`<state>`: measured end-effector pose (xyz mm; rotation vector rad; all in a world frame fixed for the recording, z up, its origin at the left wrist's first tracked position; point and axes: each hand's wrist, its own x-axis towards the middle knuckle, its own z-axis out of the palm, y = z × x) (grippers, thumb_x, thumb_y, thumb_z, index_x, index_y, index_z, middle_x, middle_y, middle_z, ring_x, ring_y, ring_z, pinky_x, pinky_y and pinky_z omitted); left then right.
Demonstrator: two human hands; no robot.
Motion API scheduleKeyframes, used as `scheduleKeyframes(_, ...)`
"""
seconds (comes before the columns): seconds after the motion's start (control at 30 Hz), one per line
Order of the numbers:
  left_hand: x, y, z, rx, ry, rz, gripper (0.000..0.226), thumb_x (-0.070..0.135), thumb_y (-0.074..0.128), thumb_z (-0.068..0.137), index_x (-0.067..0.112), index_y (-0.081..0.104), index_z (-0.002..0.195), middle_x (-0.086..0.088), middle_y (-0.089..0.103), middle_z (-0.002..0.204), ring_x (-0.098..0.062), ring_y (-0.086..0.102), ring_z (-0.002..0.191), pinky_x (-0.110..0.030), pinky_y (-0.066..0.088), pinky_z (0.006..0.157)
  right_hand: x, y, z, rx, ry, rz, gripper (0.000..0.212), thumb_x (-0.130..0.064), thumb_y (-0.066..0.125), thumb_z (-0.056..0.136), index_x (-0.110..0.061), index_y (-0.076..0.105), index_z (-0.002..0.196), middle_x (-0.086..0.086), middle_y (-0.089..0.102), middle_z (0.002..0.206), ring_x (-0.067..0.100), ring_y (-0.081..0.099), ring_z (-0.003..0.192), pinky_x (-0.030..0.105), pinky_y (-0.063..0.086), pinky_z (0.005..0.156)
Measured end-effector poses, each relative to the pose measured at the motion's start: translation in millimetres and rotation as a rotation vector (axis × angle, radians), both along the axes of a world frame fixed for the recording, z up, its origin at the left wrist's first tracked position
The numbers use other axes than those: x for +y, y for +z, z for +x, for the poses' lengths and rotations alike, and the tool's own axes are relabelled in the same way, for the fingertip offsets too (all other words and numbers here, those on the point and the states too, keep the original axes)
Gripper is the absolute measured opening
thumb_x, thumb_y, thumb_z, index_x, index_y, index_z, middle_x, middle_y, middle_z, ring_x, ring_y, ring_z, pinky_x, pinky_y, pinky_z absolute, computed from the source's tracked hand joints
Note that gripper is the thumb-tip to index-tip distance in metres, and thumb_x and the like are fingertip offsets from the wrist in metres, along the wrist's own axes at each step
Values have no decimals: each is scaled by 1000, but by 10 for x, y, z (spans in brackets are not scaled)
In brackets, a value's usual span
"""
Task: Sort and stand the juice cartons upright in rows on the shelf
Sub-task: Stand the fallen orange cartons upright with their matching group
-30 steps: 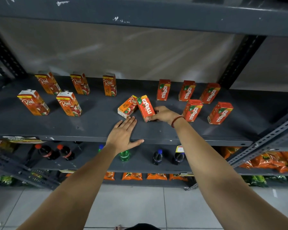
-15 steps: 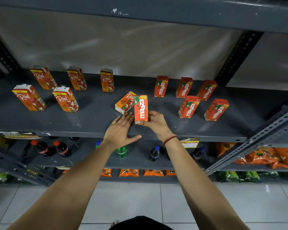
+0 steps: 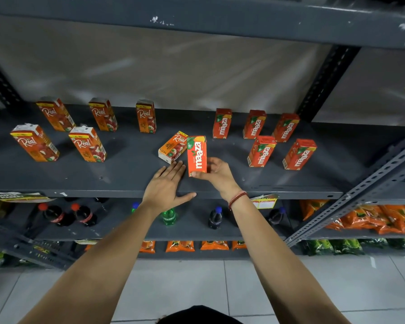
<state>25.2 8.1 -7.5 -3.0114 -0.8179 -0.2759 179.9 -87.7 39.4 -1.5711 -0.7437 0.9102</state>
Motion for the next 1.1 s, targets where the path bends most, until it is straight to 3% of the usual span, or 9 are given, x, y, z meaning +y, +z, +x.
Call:
scheduleKeyframes(0.13, 1, -3, 0, -13, -2, -1, 96, 78, 21, 79, 9, 28, 144, -8, 31, 153, -19, 25, 142, -37, 18, 116, 30, -30, 157, -51, -87, -24, 58, -3, 83, 62, -5, 49, 109, 16, 64, 113, 25, 62, 105, 37, 51, 92)
scheduleKeyframes(0.23, -1, -11, 1, -12, -1, 1, 96, 79, 21, 79, 9, 28, 145, -7, 30, 153, -18, 25, 142, -37, 18, 116, 42, -34, 335, -109, -136, -26, 54, -1, 83, 61, -9, 48, 101, 11, 65, 106, 25, 63, 102, 40, 52, 92)
scheduleKeyframes(0.43, 8, -22, -5, 5, 3, 7, 97, 80, 16, 78, 11, 23, 146, -5, 24, 156, -16, 20, 143, -36, 13, 117, -20, -110, 608, -326, -175, -110, 53, -5, 83, 62, -8, 51, 105, 15, 67, 111, 24, 64, 100, 44, 50, 95)
scheduleKeyframes(0.67, 16, -29, -1, -9, 2, -7, 99, 81, 14, 77, 12, 22, 147, -4, 22, 156, -15, 19, 143, -36, 15, 118, -36, -25, 784, -440, -38, -256, 61, -14, 82, 66, -9, 51, 118, 12, 63, 121, 27, 59, 112, 34, 43, 95)
scheduleKeyframes(0.8, 20, -34, -5, -16, 1, -17, 98, 81, 15, 77, 12, 21, 147, -4, 23, 156, -15, 19, 143, -36, 14, 118, -63, 8, 808, -463, -8, -277, 60, -14, 81, 68, -8, 50, 119, 13, 62, 123, 27, 57, 114, 35, 42, 97)
scheduleKeyframes(0.97, 0, -34, -17, -46, 4, -7, 97, 81, 17, 78, 12, 23, 146, -4, 24, 155, -15, 20, 143, -36, 16, 117, -183, -76, 685, -313, -181, -168, 55, 0, 78, 68, -1, 52, 117, 16, 64, 117, 24, 61, 106, 32, 49, 91)
scheduleKeyframes(1.1, -7, 4, -27, -45, 9, -43, 96, 80, 21, 78, 13, 24, 146, -3, 23, 156, -15, 20, 143, -36, 14, 117, -295, -196, 431, -429, -503, -125, 26, -1, 73, 73, -1, 61, 96, 14, 69, 88, 21, 63, 80, 19, 49, 77)
